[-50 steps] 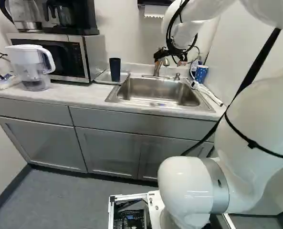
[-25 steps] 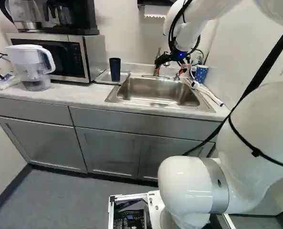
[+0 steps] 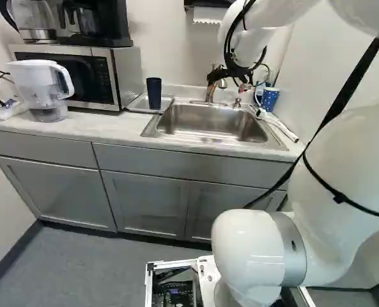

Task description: Rinse the cup and place it in the tray

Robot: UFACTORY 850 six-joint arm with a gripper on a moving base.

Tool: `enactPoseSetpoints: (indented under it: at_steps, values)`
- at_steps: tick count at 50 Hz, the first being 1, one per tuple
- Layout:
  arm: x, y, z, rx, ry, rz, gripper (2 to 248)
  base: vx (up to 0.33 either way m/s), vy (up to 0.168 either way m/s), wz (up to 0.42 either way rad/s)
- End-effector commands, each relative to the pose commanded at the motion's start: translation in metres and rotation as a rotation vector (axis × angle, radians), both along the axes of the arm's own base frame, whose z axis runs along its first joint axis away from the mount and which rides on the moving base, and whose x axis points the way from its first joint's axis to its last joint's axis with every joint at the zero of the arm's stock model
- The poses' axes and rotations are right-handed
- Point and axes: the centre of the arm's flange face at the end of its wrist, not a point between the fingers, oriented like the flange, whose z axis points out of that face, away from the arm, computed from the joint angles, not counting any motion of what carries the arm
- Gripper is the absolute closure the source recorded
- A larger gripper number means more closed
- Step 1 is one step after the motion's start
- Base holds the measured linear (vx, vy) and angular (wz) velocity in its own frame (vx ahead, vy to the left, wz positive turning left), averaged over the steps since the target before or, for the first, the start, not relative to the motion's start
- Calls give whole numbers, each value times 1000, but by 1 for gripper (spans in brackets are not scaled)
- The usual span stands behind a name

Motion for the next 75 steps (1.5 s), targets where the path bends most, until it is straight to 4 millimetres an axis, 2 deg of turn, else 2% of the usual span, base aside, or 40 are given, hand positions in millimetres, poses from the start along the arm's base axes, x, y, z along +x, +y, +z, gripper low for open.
enactPoseSetpoints:
  at_steps: [25, 41, 58, 75]
  values:
    - [63, -6, 20, -45, -255, -13, 3, 0, 0, 0]
    - [100, -6, 32, -133, -407, 26, 3, 0, 0, 0]
    - [132, 8, 36, -155, -464, 66, 3, 0, 0, 0]
    - [148, 33, 35, -145, -471, 107, 3, 0, 0, 0]
